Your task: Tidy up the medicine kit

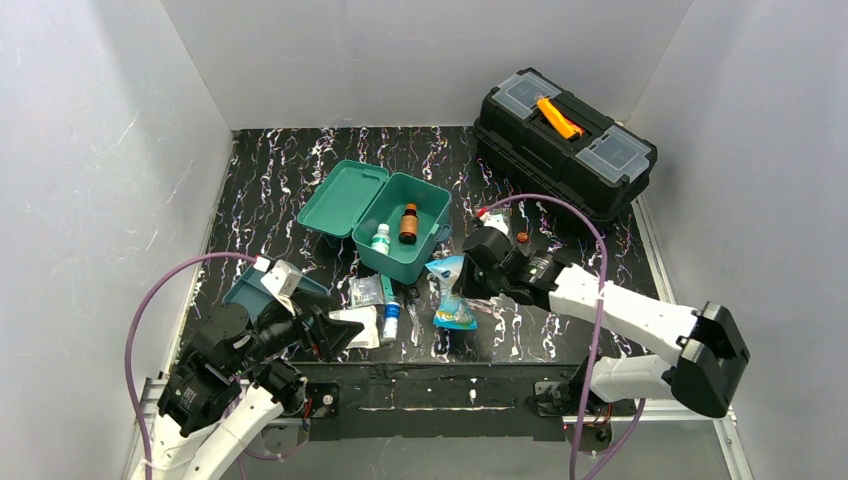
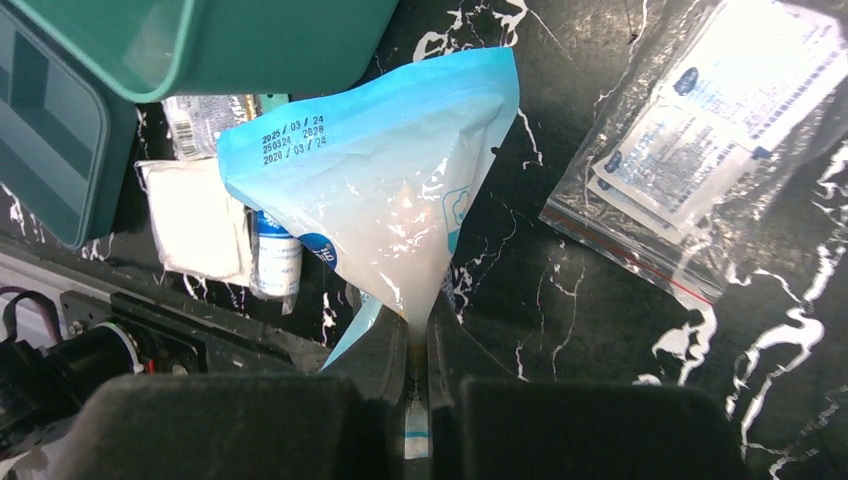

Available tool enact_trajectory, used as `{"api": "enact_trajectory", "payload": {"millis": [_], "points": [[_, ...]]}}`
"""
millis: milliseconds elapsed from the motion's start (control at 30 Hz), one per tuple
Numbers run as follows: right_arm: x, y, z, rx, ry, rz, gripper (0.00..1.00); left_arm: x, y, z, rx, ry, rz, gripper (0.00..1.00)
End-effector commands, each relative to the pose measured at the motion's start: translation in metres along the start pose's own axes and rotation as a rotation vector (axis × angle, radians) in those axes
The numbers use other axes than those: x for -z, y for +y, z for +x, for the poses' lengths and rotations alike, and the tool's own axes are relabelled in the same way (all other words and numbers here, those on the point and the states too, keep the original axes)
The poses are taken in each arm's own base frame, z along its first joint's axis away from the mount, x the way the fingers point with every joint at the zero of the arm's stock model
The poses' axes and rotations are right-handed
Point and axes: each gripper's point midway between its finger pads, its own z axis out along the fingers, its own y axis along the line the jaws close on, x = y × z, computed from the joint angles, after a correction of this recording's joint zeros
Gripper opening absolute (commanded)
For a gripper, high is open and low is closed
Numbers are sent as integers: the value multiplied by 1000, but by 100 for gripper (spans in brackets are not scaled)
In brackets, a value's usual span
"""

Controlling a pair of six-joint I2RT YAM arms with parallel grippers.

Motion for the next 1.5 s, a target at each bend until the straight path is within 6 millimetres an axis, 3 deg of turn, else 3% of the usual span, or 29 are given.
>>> {"api": "enact_trajectory", "payload": {"millis": [0,267,533,833,1033,1267,1467], "points": [[39,17,-31,32,-96,-48,1,0,-6,0,-21,-1,39,98],[74,50,-72,26,-204,-127,1,1,-4,0,-19,-9,25,98],[70,87,-112,-33,-275,-143,1,3,-3,-1,-21,-23,18,98],[29,116,-149,-207,-287,-129,1,5,-1,-3,-21,-37,3,98],[1,123,-175,-301,-313,-107,1,7,0,-3,-21,-47,-3,98],[-56,104,-183,-404,-256,-30,1,5,2,-3,-16,-38,-14,98],[-93,94,-182,-445,-200,23,1,6,3,-3,-16,-39,-16,98]]}}
